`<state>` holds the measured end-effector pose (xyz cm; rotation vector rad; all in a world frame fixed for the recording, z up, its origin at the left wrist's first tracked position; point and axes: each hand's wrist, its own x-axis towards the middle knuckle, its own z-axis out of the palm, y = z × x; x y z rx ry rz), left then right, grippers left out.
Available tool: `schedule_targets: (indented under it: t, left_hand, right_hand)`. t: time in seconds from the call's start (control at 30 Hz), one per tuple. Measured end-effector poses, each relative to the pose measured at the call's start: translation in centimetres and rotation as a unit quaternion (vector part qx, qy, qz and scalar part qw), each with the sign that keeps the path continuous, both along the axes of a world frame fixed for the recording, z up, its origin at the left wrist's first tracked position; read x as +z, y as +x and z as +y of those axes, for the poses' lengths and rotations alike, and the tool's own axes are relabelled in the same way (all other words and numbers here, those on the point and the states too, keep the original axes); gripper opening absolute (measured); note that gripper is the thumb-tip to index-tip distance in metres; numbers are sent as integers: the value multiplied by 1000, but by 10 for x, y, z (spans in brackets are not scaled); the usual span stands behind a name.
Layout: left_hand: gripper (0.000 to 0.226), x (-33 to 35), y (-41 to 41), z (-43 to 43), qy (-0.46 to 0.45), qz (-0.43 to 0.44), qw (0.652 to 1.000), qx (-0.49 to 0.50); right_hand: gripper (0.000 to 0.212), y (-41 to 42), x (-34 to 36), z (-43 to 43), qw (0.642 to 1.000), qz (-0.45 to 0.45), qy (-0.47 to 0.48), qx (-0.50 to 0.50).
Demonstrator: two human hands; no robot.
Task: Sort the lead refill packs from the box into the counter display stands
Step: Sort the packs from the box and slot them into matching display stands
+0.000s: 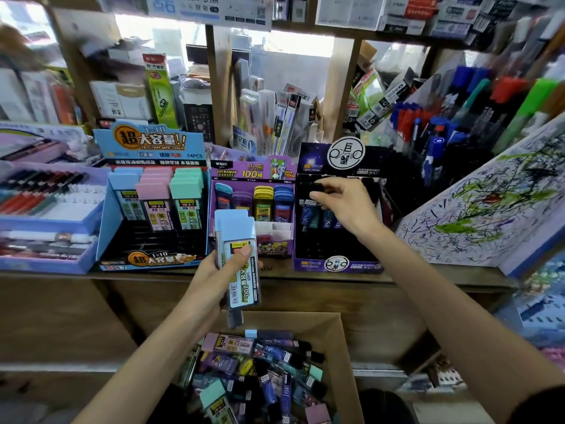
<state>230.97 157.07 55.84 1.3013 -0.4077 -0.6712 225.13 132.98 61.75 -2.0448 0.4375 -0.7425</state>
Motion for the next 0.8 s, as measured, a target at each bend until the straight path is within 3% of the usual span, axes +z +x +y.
schedule_targets:
  t: [0.27,0.4,0.5,0.57,0.63,0.67,0.73,0.8]
  left_hand:
    - [48,1,-4,-4,2,0,1000,-10]
    - [50,2,-10,-6,3,-2,1000,-26]
    - [51,3,-13,-7,4,-8,999,-32]
    - [49,4,-15,-6,4,-7,999,-33]
    - [47,6,-15,-4,5,-10,999,-32]
    - [47,6,-14,-3,6,-13,999,-32]
    - [46,7,-12,0,7,-16,999,-28]
    - [47,8,-11,1,10,-16,1000,-20]
  right_hand:
    - [18,5,-13,-3,998,10,61,-22]
    - [34,12,-18,4,996,26,53,-66]
    - [27,9,-9,12,987,105,-63,-100]
    - [33,3,-1,21,954,181,-200,-129]
    - [35,-6,4,34,936,159,-270,-158]
    - [32,-12,5,44,950,111,-250,-152]
    - [23,-21,7,66,991,19,-102,-84]
    - [19,-24,7,87,999,39,18,22]
